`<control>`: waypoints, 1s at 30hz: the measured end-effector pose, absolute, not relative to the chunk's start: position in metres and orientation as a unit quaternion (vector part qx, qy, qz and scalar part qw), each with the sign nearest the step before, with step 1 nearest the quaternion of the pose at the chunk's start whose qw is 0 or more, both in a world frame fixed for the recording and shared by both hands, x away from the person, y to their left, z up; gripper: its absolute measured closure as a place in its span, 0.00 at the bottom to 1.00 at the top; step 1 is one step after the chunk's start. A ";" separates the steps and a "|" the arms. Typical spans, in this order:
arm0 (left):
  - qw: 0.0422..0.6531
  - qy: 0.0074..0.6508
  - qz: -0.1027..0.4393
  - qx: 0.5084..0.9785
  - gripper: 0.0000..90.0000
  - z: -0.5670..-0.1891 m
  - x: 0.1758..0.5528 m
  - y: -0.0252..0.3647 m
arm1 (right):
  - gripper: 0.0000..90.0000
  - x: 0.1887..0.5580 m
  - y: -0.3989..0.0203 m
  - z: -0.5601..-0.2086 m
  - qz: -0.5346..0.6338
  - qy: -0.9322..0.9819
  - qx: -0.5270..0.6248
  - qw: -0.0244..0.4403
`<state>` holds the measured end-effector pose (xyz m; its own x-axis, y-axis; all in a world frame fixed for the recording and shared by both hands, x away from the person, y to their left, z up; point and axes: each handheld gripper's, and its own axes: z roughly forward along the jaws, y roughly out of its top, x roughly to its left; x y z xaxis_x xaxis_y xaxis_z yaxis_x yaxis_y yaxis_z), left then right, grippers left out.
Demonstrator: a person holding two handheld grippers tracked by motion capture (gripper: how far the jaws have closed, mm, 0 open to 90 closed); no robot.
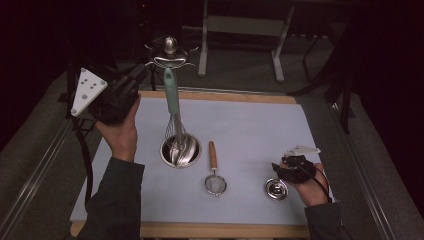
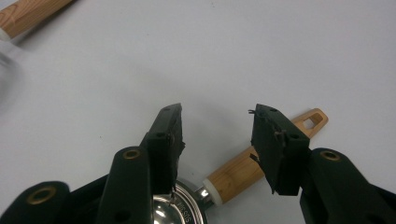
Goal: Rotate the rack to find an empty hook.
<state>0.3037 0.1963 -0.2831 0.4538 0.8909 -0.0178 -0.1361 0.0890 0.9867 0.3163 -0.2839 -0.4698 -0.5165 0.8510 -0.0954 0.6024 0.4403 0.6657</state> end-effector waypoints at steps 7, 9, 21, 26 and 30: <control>0.645 0.353 0.400 0.548 1.00 -0.281 0.312 0.200 | 0.59 0.316 -0.284 -0.470 0.289 0.822 0.443 0.213; 0.640 0.356 0.403 0.549 1.00 -0.280 0.315 0.200 | 0.59 0.316 -0.284 -0.470 0.289 0.822 0.442 0.214; 0.623 0.369 0.412 0.553 1.00 -0.275 0.331 0.199 | 0.59 0.316 -0.284 -0.470 0.289 0.821 0.443 0.214; 0.615 0.371 0.414 0.559 1.00 -0.272 0.335 0.199 | 0.59 0.317 -0.285 -0.471 0.289 0.821 0.443 0.214; 0.614 0.370 0.416 0.559 1.00 -0.273 0.332 0.201 | 0.59 0.316 -0.285 -0.470 0.290 0.821 0.443 0.214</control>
